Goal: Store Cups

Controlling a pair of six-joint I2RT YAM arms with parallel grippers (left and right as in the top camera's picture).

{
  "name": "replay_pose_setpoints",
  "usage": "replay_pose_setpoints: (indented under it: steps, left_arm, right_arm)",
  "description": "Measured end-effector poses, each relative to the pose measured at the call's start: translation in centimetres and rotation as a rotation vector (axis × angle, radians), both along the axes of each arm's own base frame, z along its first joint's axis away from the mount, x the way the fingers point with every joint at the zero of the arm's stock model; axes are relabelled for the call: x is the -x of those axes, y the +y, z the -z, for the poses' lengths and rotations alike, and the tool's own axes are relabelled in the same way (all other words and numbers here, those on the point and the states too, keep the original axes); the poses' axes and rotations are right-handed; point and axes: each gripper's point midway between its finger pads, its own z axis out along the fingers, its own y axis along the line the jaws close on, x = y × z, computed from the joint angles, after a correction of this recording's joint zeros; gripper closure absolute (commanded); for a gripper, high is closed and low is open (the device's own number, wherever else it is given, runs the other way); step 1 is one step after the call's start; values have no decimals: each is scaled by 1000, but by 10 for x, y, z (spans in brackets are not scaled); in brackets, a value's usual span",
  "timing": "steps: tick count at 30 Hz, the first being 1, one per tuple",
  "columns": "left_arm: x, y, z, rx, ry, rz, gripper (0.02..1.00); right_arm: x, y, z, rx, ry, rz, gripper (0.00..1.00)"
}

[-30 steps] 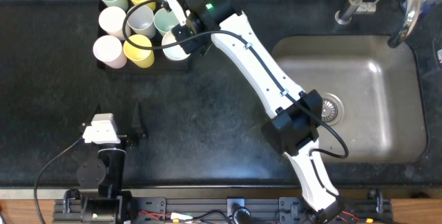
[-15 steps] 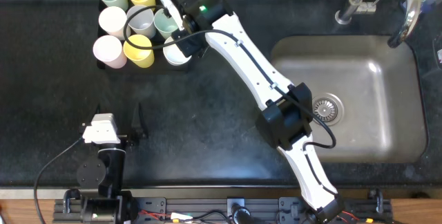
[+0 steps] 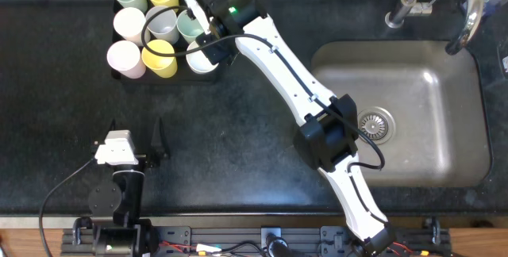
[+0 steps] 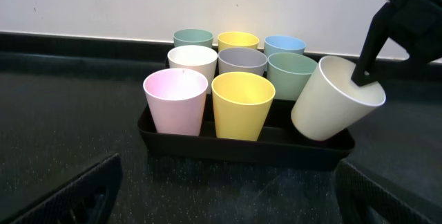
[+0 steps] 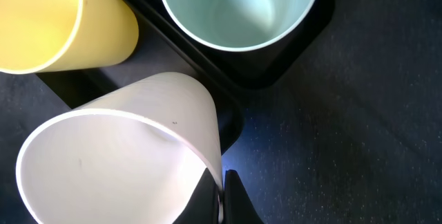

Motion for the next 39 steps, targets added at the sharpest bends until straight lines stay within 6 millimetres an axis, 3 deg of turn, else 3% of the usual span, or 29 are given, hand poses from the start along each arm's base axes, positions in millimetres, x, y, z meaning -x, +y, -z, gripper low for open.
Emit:
replay_pose_setpoints:
  steps: [6, 20, 22, 26, 28, 34, 39]
  left_arm:
    - [0, 0, 0, 0, 0, 0, 18]
    - [0, 0, 0, 0, 0, 0, 18]
    - [0, 0, 0, 0, 0, 0, 20]
    - [0, 0, 0, 0, 0, 0, 18]
    - [0, 0, 0, 0, 0, 0, 18]
    - [0, 0, 0, 0, 0, 0, 18]
    - [0, 0, 0, 0, 0, 0, 18]
  right_arm:
    - [4, 4, 15, 23, 18, -26, 954]
    - [4, 4, 27, 39, 30, -43, 947]
    - [4, 4, 27, 39, 30, -42, 783]
    - [3, 4, 27, 44, 26, -40, 176]
    - [2, 4, 28, 44, 24, -40, 3]
    - [-1, 5, 27, 40, 7, -40, 3]
    - [-19, -2, 21, 79, -70, 16, 3]
